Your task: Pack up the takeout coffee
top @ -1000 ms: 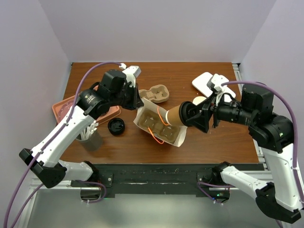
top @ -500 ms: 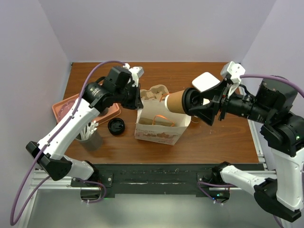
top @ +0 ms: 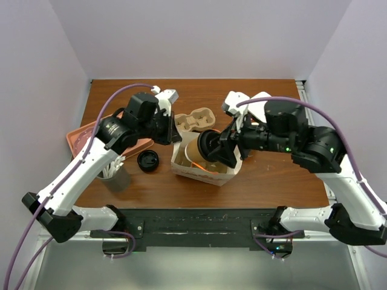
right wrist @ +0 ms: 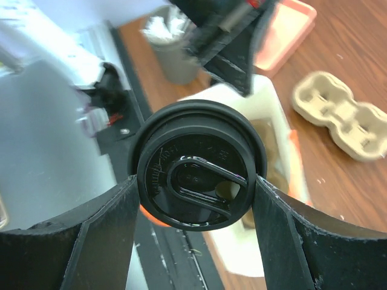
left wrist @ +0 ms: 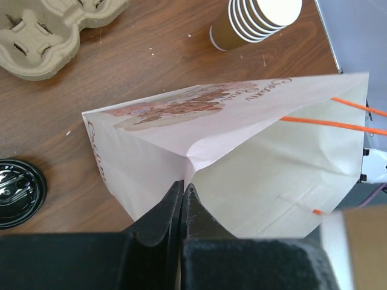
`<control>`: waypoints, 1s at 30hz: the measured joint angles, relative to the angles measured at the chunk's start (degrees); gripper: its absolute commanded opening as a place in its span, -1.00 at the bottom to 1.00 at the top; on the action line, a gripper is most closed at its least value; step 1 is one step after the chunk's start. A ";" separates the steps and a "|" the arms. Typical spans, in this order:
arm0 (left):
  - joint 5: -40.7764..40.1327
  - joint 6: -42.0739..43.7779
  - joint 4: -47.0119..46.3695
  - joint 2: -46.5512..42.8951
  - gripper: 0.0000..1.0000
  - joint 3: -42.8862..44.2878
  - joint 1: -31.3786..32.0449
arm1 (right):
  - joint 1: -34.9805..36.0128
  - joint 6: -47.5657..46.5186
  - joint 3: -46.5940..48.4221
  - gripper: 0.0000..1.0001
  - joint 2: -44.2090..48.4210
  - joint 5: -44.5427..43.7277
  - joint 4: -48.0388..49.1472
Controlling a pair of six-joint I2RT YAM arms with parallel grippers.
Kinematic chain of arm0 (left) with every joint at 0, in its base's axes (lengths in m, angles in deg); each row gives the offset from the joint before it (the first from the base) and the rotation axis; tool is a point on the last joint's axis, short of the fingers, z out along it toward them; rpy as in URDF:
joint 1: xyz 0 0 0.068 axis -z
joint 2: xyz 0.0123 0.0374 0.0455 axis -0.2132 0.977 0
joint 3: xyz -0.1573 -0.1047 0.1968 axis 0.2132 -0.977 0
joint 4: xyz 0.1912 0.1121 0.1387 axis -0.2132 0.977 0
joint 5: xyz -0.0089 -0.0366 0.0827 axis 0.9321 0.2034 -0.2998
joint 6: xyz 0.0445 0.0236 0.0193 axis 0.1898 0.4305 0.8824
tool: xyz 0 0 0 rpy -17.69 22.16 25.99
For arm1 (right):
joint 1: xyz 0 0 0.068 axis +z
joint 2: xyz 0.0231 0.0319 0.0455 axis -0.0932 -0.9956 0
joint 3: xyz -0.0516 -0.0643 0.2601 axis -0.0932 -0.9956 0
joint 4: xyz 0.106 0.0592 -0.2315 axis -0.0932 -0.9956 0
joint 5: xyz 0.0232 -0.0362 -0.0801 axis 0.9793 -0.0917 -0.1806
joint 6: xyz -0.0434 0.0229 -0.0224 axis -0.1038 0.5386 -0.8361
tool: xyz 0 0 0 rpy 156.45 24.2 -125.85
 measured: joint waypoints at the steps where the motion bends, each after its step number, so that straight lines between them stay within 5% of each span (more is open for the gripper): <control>1: 0.13 0.07 -0.72 -0.74 -1.00 -0.90 -0.02 | 1.09 0.22 -0.44 -0.45 -0.26 -2.34 0.15; 11: 1.97 2.12 -5.27 -7.28 -1.00 -5.44 -0.02 | 12.94 -2.84 -1.77 -0.37 -1.55 -19.63 -0.15; 30: 4.57 3.98 -14.53 -21.44 -1.00 -21.40 -0.02 | 32.22 -4.24 -18.93 -0.35 -5.95 -43.12 4.94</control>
